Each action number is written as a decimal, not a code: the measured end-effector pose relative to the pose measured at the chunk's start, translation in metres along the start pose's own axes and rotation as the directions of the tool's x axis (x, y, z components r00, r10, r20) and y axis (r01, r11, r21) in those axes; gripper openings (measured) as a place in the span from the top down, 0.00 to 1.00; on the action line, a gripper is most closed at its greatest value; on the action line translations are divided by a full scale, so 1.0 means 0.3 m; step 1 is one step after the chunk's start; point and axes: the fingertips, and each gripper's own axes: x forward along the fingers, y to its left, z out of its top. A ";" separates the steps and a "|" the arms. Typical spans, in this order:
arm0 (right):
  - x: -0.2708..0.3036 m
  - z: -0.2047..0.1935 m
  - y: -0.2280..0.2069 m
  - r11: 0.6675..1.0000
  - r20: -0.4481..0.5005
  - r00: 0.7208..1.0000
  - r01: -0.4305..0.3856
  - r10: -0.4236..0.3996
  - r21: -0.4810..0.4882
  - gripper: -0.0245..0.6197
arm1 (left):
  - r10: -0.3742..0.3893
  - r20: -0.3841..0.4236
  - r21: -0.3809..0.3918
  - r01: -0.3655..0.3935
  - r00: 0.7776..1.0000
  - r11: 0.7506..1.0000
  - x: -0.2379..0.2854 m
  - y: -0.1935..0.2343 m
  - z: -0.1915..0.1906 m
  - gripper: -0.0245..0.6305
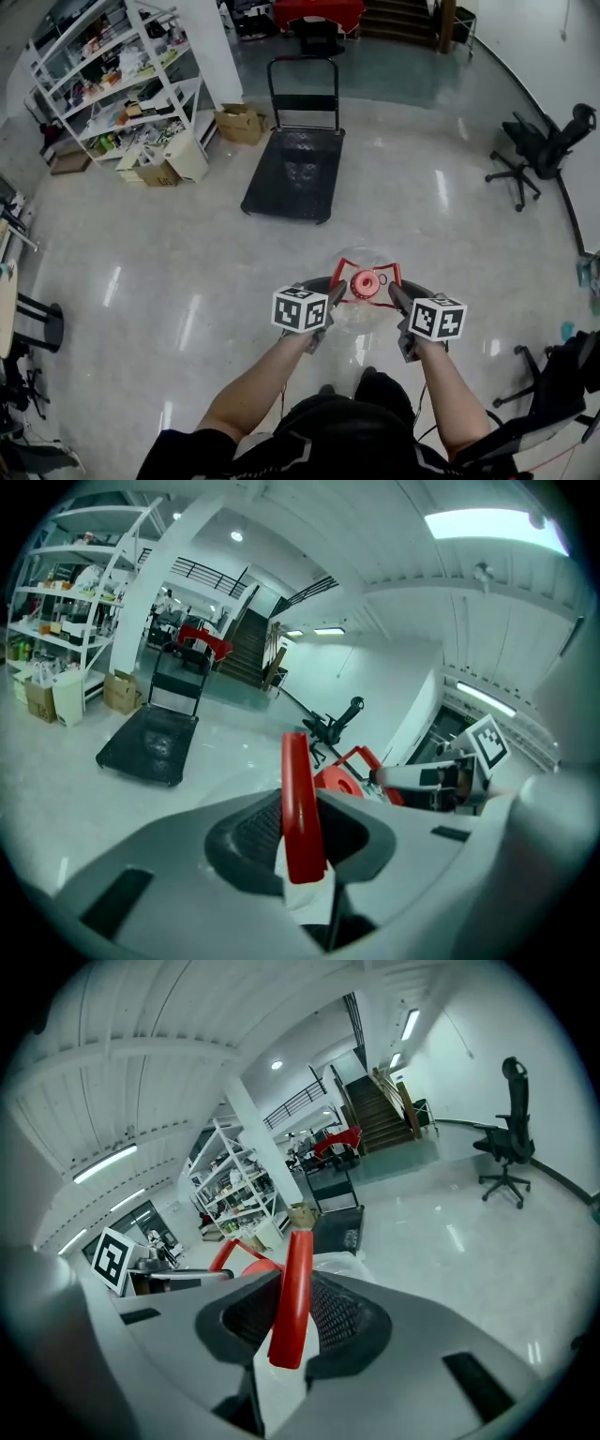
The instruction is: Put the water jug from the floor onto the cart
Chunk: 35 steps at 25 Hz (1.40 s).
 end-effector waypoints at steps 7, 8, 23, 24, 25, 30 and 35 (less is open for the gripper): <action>0.261 0.290 -0.014 0.991 -0.004 0.993 -0.121 0.121 -0.051 0.81 | 0.071 0.073 -0.029 -0.069 0.995 0.997 0.083 0.179 0.291 0.85; 0.305 0.324 -0.014 0.988 -0.009 0.989 -0.146 0.145 -0.057 0.81 | 0.089 0.083 -0.048 -0.085 0.993 0.995 0.093 0.212 0.321 0.85; 0.876 0.776 0.008 0.939 -0.076 0.948 -0.317 0.309 -0.132 0.81 | 0.261 0.152 -0.144 -0.240 0.953 0.960 0.231 0.677 0.746 0.85; 0.923 0.803 0.015 0.936 -0.078 0.948 -0.318 0.309 -0.151 0.81 | 0.262 0.156 -0.147 -0.240 0.952 0.960 0.247 0.721 0.775 0.85; 0.968 0.825 0.017 0.934 -0.082 0.948 -0.316 0.306 -0.168 0.81 | 0.261 0.157 -0.149 -0.238 0.953 0.960 0.267 0.764 0.800 0.85; 1.208 0.923 0.018 0.945 -0.093 0.956 -0.291 0.279 -0.152 0.81 | 0.241 0.151 -0.142 -0.220 0.959 0.965 0.339 0.983 0.923 0.85; 1.487 1.086 0.054 0.949 -0.088 0.960 -0.277 0.266 -0.150 0.81 | 0.230 0.169 -0.146 -0.207 0.958 0.968 0.382 1.243 1.096 0.85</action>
